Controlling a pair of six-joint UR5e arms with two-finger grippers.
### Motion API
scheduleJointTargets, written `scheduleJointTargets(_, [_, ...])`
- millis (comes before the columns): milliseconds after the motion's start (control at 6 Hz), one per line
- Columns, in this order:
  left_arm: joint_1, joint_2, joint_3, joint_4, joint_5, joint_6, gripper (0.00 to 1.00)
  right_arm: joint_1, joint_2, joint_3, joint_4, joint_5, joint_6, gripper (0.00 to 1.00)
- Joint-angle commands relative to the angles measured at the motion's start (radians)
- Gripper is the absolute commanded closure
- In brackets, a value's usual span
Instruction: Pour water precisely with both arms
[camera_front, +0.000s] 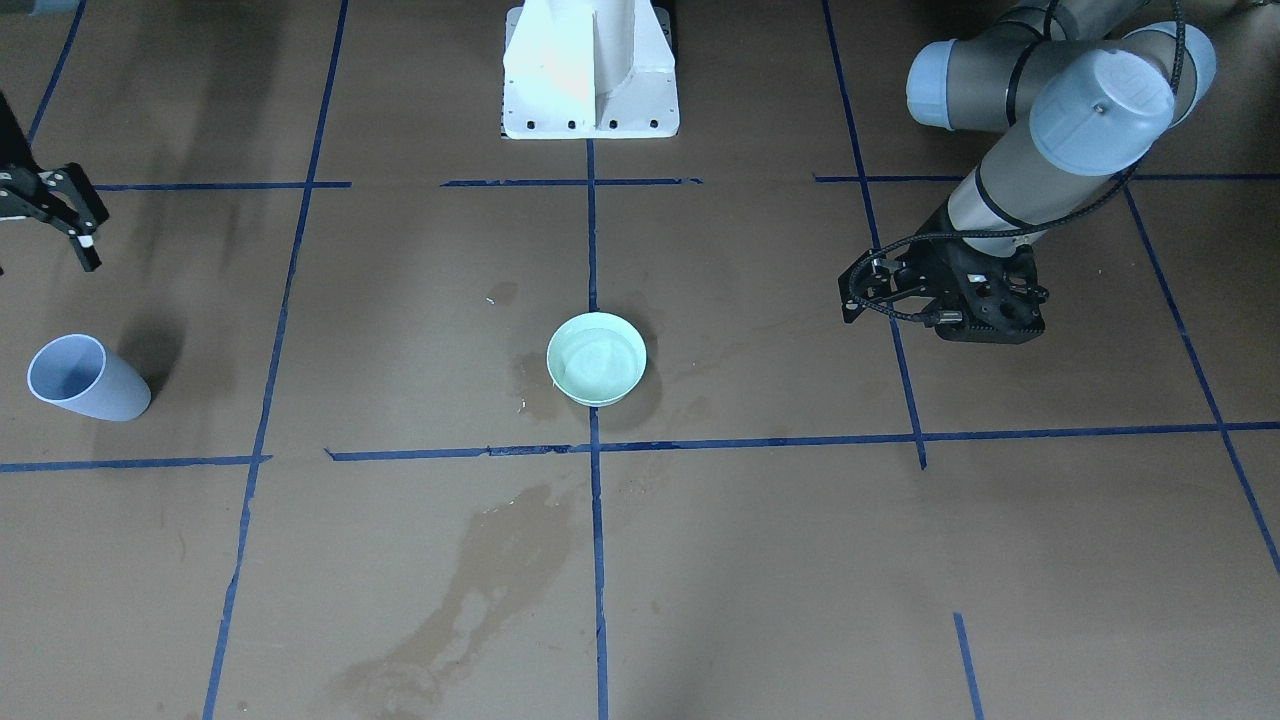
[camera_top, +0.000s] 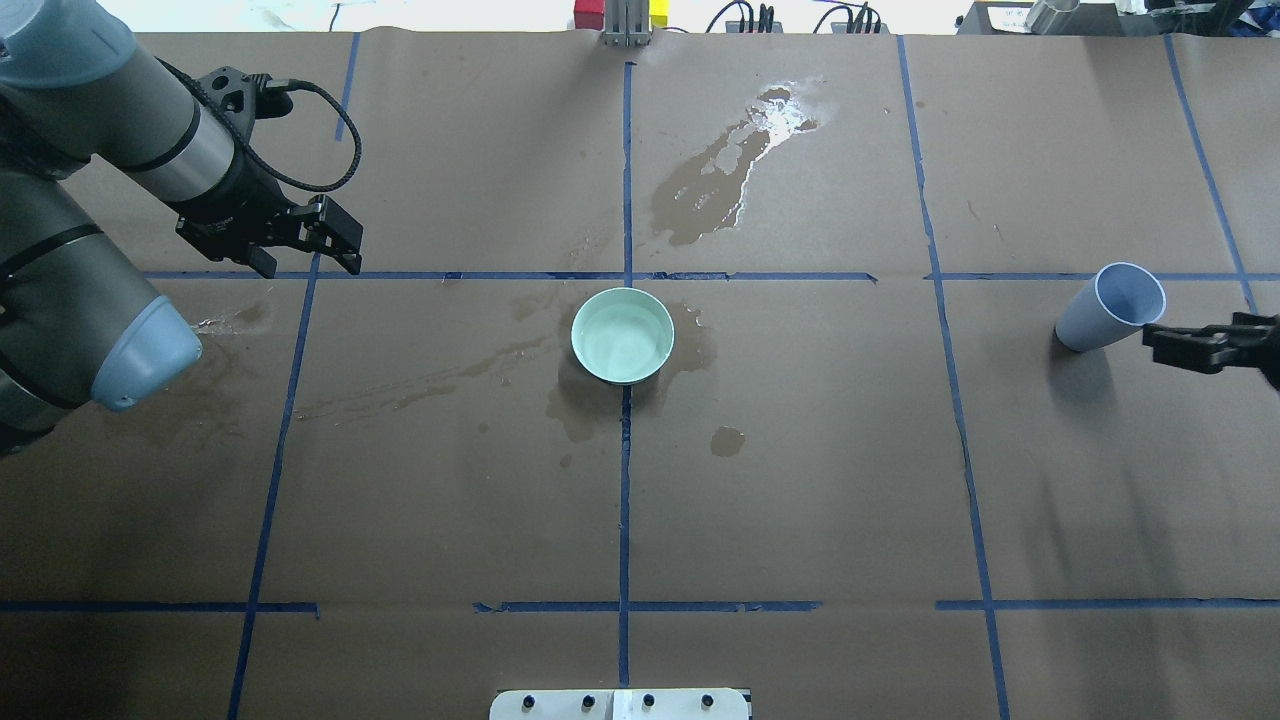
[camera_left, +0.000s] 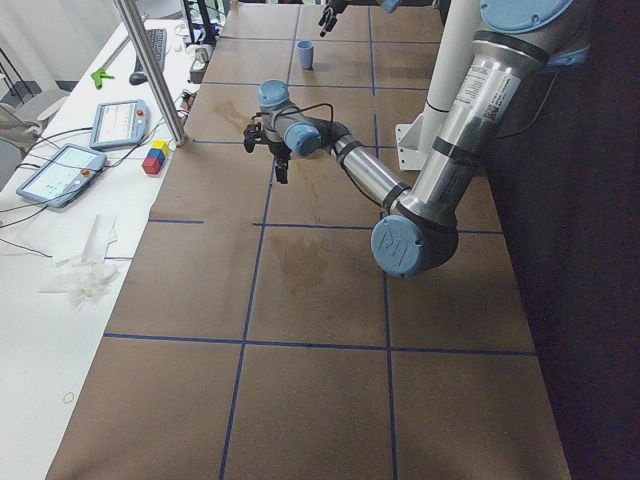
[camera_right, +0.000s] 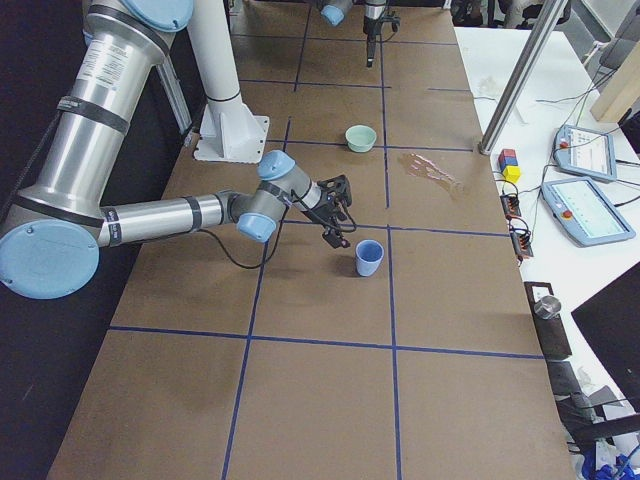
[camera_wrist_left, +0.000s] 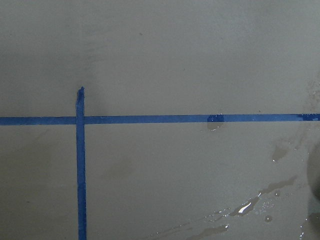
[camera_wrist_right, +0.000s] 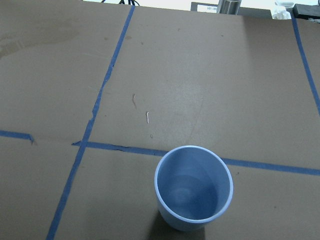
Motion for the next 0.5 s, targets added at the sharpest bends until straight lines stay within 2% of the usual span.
scheduleJointTargets(0, [0.0,0.003,0.0,0.0,0.001,0.0,0.0,-0.232,-0.004,-0.183,0.241,-0.362,0.09,0.0])
scheduleJointTargets(167, [0.0,0.003,0.0,0.0,0.001,-0.002,0.0,-0.302,0.01,-0.258,0.302,-0.494,0.121,0.0])
scheduleJointTargets(333, [0.0,0.003,0.0,-0.001,0.001,-0.018,0.0,-0.332,0.045,-0.314,0.31,-0.58,0.138,0.0])
